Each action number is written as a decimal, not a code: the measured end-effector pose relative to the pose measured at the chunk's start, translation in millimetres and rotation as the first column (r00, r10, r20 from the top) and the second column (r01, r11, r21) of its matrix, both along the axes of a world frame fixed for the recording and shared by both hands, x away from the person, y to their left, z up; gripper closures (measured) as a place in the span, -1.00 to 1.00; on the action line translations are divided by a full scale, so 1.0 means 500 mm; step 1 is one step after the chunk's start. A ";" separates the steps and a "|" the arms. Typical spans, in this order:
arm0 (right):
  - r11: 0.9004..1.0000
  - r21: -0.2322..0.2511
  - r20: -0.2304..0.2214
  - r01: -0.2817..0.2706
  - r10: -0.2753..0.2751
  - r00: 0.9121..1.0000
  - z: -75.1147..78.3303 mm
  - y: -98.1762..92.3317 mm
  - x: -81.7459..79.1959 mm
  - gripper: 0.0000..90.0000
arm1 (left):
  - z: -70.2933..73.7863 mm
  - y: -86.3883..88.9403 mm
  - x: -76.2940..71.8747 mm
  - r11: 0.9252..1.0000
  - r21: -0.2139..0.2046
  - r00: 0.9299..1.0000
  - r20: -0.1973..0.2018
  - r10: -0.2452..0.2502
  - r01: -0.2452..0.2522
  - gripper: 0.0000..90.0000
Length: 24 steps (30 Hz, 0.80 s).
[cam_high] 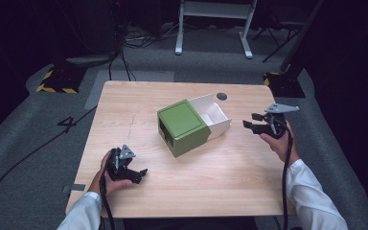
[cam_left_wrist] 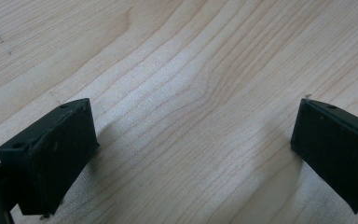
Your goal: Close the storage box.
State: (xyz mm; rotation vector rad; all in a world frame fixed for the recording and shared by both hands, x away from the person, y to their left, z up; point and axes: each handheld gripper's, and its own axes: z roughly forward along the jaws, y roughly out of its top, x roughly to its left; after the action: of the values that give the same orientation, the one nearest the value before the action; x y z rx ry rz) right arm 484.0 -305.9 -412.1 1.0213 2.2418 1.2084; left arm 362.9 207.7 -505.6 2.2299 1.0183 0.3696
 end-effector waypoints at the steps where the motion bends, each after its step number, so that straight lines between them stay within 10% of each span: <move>1: 1.000 -0.006 -0.003 -0.006 0.006 1.000 -0.001 0.010 0.006 -0.03 | 0.000 0.000 0.000 1.000 0.001 1.000 0.000 0.000 0.000 -0.99; 24: 1.000 0.013 -0.108 -0.015 0.016 0.994 -0.074 0.088 0.101 0.16 | 0.000 -0.001 -0.004 1.000 -0.004 1.000 -0.001 -0.006 0.006 -0.99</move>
State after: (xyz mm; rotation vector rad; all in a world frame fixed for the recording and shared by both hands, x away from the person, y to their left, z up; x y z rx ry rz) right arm 534.6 -262.2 -449.3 1.1007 2.3309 1.2006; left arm 360.7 207.4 -505.7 2.2290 1.0123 0.3633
